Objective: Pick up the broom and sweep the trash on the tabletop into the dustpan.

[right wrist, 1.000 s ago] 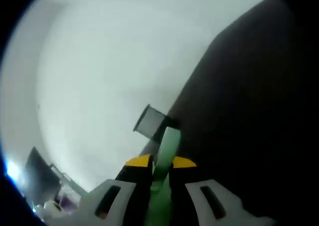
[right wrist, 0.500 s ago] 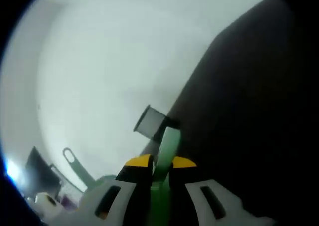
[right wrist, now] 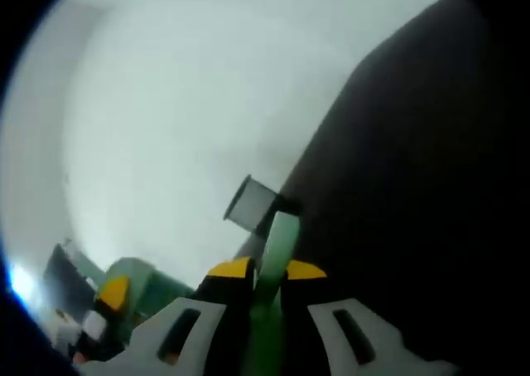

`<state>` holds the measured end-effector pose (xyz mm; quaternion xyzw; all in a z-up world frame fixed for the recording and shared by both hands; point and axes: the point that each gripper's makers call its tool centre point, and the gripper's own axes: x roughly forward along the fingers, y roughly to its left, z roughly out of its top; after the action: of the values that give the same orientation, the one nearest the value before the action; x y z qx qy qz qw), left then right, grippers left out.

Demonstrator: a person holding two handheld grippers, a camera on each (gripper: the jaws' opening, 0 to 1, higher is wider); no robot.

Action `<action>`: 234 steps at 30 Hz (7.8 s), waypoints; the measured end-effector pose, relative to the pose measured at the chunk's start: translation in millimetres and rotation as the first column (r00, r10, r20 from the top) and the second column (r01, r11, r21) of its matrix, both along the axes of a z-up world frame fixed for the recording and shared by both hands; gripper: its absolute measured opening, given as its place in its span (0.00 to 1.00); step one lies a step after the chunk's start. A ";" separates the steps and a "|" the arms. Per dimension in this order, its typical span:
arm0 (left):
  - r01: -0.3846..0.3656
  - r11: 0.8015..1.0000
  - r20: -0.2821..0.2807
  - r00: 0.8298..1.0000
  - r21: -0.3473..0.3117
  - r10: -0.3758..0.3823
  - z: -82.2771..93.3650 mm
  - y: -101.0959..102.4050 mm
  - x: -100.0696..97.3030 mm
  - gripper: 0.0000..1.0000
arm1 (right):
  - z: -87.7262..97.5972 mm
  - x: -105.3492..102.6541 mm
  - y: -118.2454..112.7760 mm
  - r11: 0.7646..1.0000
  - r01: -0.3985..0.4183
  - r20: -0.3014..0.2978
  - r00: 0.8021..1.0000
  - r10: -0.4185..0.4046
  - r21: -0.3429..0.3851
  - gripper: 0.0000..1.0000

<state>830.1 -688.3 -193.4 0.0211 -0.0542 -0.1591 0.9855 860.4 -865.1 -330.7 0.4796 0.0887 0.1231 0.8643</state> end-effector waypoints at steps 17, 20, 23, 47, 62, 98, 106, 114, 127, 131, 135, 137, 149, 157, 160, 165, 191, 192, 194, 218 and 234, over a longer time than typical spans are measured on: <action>0.054 0.996 -0.287 0.955 -0.076 -0.073 -88.4 5.6 18.3 0.01 | 2.4 0.0 1.1 1.000 -0.003 0.010 1.000 0.003 0.003 0.15; 0.094 0.995 -0.290 0.952 -0.040 -0.101 -89.2 -18.5 19.3 0.02 | 2.5 0.5 1.0 1.000 -0.003 0.010 1.000 0.003 -0.001 0.15; 0.113 0.992 -0.278 0.956 0.047 -0.096 -90.0 -35.4 16.5 0.02 | 2.9 0.5 1.0 1.000 -0.004 0.013 1.000 0.004 -0.003 0.15; 0.115 0.993 -0.177 0.978 0.038 -0.107 -69.8 -3.3 24.9 0.00 | 4.0 -0.7 -0.1 1.000 -0.006 0.025 1.000 0.006 -0.001 0.15; 0.163 0.985 -0.110 0.979 -0.061 -0.169 -26.5 23.6 -16.1 0.00 | 3.8 0.3 0.7 1.000 -0.011 0.024 1.000 0.011 0.002 0.15; 0.169 0.976 -0.197 0.961 -0.138 -0.194 -44.9 31.0 -29.3 0.00 | 6.1 -2.6 3.9 1.000 -0.021 0.042 0.999 0.020 0.016 0.15; -0.106 0.989 -0.031 0.994 -0.100 0.104 -51.0 73.4 -35.2 0.00 | 6.2 -3.3 3.5 1.000 -0.015 0.041 0.999 0.015 0.016 0.15; -0.067 0.988 -0.105 0.993 -0.142 0.052 -83.8 34.6 -17.7 0.00 | 5.4 -9.1 -0.9 1.000 -0.013 0.018 1.000 0.013 0.015 0.15; -0.086 0.994 -0.087 0.993 -0.067 0.080 -78.1 15.3 -17.5 0.01 | 9.3 -13.4 -2.8 1.000 -0.010 0.028 1.000 0.009 0.020 0.15; -0.075 0.997 -0.062 0.995 -0.028 0.073 -75.4 3.3 -25.9 0.01 | 8.7 -24.5 -14.2 1.000 0.005 0.012 1.000 -0.005 0.002 0.15; -0.028 0.997 -0.065 0.998 -0.072 0.023 -80.2 -11.0 -32.1 0.02 | 8.1 -41.7 -30.5 1.000 0.028 0.015 0.999 -0.028 -0.001 0.15; -0.023 0.998 -0.069 0.997 -0.058 0.019 -80.4 -16.2 -33.2 0.04 | 8.6 -49.6 -37.8 0.999 0.037 0.015 0.999 -0.037 -0.001 0.15; -0.007 1.000 -0.055 0.998 0.001 0.007 -81.2 -33.3 -37.7 0.04 | 8.8 -56.0 -48.9 0.998 0.059 0.024 0.998 -0.059 -0.004 0.15; 0.041 0.996 -0.031 0.999 -0.074 -0.044 -62.8 -36.0 -47.9 0.00 | 8.9 -55.1 -48.8 0.998 0.055 0.031 0.998 -0.055 0.001 0.15; 0.020 0.998 -0.001 1.000 0.061 -0.020 -61.7 -37.4 -48.9 0.00 | 9.1 -55.0 -48.6 0.999 0.054 0.033 0.998 -0.054 0.002 0.15; 0.049 0.997 -0.024 0.998 -0.060 -0.050 -64.3 -27.5 -42.1 0.00 | 9.5 -55.7 -48.6 0.999 0.052 0.040 0.998 -0.052 0.005 0.15; 0.312 0.925 -0.276 0.889 -0.216 -0.364 -70.2 -37.6 -83.8 0.00 | 9.9 -56.0 -48.4 0.999 0.051 0.044 0.998 -0.050 -0.004 0.15; 0.319 0.918 -0.274 0.885 -0.234 -0.378 -70.1 -41.3 -83.8 0.00 | 10.0 -56.0 -48.4 0.999 0.050 0.044 0.998 -0.050 -0.003 0.15; 0.325 0.919 -0.279 0.882 -0.225 -0.380 -72.4 -46.9 -82.7 0.00 | 9.9 -56.0 -48.6 0.999 0.048 0.044 0.998 -0.048 0.001 0.15; 0.396 0.850 -0.038 0.900 -0.349 -0.435 -19.6 14.3 -65.9 0.00 | 2.2 -53.8 -36.0 0.998 -0.050 -0.021 0.998 0.051 0.033 0.22; -0.102 0.994 0.094 0.990 -0.042 0.106 -27.5 170.9 -24.8 0.01 | -10.9 -47.9 -35.4 0.975 -0.076 -0.170 0.979 0.113 0.209 0.22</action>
<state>805.3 -517.4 -221.0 0.0132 -0.1031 -0.1052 0.9890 812.5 -900.5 -341.6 0.5691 0.1767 0.1284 0.7928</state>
